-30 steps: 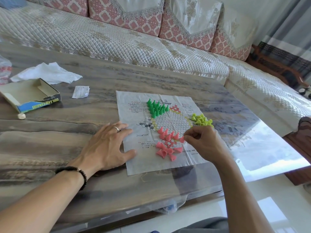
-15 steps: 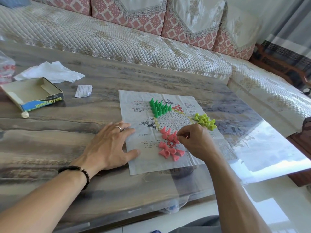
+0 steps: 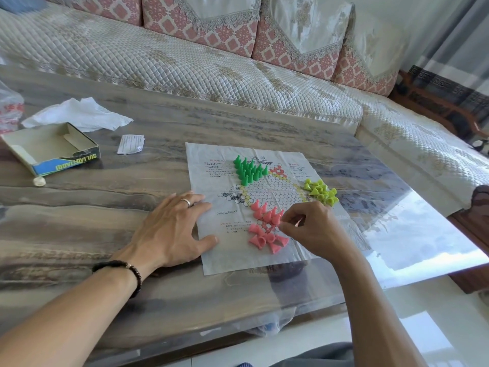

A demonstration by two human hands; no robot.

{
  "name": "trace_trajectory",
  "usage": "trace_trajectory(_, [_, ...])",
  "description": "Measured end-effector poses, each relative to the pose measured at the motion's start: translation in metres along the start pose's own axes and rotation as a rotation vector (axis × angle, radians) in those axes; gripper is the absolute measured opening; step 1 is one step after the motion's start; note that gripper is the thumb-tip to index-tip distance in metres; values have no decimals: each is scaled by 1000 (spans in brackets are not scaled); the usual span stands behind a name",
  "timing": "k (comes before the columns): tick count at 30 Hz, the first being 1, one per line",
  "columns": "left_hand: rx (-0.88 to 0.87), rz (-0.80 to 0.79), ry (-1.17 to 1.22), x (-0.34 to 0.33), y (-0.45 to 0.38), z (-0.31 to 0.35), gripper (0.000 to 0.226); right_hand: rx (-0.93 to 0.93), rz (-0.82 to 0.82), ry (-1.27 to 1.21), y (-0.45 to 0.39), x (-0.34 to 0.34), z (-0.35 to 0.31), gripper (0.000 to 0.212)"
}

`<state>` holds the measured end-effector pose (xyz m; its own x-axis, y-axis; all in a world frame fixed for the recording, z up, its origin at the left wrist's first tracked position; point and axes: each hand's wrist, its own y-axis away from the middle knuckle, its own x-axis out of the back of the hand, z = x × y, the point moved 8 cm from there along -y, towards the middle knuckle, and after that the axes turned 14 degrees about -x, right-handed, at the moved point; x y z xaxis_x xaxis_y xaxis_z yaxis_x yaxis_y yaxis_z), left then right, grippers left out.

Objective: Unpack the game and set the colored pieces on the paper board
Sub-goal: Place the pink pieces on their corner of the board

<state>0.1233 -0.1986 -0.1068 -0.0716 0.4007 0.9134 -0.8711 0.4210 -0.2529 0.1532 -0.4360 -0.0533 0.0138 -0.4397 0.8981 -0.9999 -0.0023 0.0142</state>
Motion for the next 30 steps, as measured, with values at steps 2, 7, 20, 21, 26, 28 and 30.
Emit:
trace_trajectory(2, [0, -3, -9, -1, 0, -1, 95, -12, -68, 40, 5, -8, 4, 7])
trace_trajectory(7, [-1, -3, -14, -1, 0, -1, 94, -5, -81, 126, 8, -17, 8, 17])
trace_trajectory(20, [-6, 0, -15, 0, 0, -1, 93, -53, 107, 1, -4, 7, 14, 7])
trace_trajectory(21, [-6, 0, -13, 0, 0, 0, 93, -54, 81, 16, -4, 3, 15, 10])
trace_trajectory(26, [-1, -15, -16, 0, -1, 0, 95, -74, 48, 54, -7, -4, 20, 10])
trace_trajectory(28, [2, -17, -15, 0, 0, -1, 95, -78, 53, 38, -7, -2, 21, 12])
trace_trajectory(30, [0, -18, -16, 0, 0, 0, 95, -69, 54, 33, -7, -2, 19, 12])
